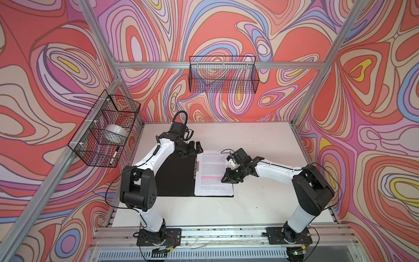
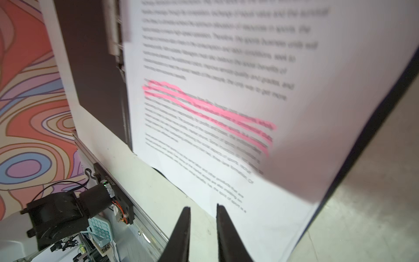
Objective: Put the files into the folder
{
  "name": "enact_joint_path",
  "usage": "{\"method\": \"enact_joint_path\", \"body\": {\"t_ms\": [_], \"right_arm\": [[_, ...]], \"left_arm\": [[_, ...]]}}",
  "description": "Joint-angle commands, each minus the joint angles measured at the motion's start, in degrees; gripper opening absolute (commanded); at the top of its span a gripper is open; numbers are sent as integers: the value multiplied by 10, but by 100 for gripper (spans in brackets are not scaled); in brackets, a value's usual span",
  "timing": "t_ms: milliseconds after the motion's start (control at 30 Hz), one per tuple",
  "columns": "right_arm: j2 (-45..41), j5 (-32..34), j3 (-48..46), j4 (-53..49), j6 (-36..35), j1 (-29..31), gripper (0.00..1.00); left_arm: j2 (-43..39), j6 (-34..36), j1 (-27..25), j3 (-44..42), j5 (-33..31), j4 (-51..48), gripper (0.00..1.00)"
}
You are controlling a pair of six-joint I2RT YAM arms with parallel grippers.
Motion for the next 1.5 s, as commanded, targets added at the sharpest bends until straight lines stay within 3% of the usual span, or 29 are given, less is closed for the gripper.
{"method": "enact_joint_path", "body": {"t_ms": [0,200,467,900,1167,1467], "right_arm": [[-15,19,46,-50,-29,1,22],[10,57,118,-63,-39,-8,20],[58,39,144,42,13,-25,15],[69,33,149,57,24,-29,14],[70,28,143,58,25,-32,14],[69,25,143,63,25,-36,14]], "left_arm": [[31,47,4,35,16,-34,100],[101,56,6,51,44,-25,99],[161,55,9,52,72,-3,98],[187,55,9,27,91,48,97],[203,42,10,21,147,70,96],[165,19,16,-9,179,101,94]]}}
